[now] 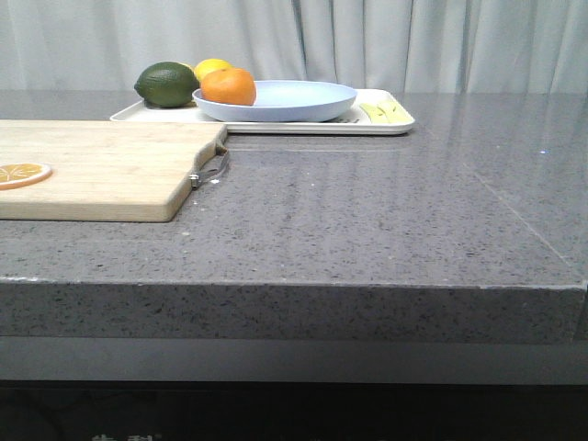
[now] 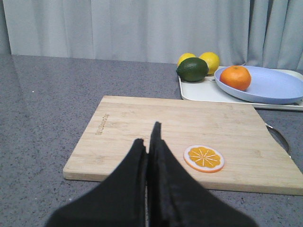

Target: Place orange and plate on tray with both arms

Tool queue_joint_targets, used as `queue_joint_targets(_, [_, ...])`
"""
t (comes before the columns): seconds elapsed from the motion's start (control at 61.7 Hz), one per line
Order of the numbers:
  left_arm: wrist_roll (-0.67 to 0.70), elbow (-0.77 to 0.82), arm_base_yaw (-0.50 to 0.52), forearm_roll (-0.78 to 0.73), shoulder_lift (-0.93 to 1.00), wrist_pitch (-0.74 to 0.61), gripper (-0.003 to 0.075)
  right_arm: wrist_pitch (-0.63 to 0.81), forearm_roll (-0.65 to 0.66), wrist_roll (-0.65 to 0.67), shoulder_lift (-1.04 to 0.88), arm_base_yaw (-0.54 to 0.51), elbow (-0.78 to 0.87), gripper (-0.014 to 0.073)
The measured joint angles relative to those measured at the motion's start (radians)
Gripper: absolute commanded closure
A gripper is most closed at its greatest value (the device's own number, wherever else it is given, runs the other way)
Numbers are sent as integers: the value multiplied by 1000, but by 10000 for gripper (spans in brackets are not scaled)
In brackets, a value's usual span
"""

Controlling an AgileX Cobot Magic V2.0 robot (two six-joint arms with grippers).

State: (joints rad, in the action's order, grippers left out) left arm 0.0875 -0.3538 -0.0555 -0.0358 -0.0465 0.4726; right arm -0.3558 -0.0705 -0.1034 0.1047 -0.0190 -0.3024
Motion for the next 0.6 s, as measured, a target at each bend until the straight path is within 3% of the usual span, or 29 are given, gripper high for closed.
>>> queue_joint_targets(0.259, [0,150,18,55,51,-33,738,1,0,0,-4,0,0,662])
queue_joint_targets(0.6, [0,355,18,65,51,-213,738,1,0,0,-4,0,0,662])
